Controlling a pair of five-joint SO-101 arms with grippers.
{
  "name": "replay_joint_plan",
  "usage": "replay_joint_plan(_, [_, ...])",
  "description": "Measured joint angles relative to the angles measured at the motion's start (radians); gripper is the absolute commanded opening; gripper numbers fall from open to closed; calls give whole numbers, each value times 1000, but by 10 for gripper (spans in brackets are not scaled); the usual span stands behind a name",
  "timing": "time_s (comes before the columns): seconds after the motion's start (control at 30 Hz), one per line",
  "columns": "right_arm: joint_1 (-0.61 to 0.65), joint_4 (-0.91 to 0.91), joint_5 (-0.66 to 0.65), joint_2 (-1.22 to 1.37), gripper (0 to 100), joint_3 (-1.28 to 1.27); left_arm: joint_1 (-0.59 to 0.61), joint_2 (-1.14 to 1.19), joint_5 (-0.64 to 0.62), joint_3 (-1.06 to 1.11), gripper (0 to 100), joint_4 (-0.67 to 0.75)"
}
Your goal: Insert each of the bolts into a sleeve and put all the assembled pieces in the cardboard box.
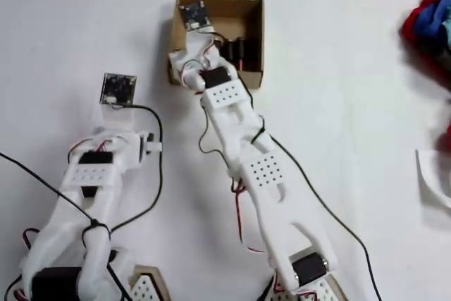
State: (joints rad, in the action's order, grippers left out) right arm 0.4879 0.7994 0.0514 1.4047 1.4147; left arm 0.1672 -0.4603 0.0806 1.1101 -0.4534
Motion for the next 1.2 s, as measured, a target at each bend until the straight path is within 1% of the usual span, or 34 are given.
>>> replay_joint_plan(0.17, [-51,-2,0,-5,22,77,-2,0,0,0,211,0])
replay_joint_plan(0.27, [-86,52,0,-52,22,163,-2,-6,0,0,211,0])
replay_joint_plan(0.4, [-126,222,0,-157,22,204,-2,-9,0,0,211,0])
replay_joint_plan(0.53, [-157,453,0,-288,22,204,-2,-9,0,-2,211,0])
replay_joint_plan(0.63, [-157,628,0,-387,22,206,-2,-9,0,-32,211,-20])
replay_joint_plan(0.73, [-152,798,0,-482,22,206,-2,-55,0,-103,211,-147])
replay_joint_plan(0.83, [-144,927,0,-572,22,207,-2,-155,0,-183,211,-348])
replay_joint_plan(0.93, [-130,947,0,-640,22,215,-2,-295,0,-239,211,-552])
replay_joint_plan(1.03, [-129,948,0,-698,22,215,2,-450,0,-244,211,-715])
replay_joint_plan(1.13, [-107,950,0,-761,22,215,-2,-617,0,-244,211,-853])
replay_joint_plan(1.2, [-100,950,0,-818,22,215,0,-730,0,-239,211,-921])
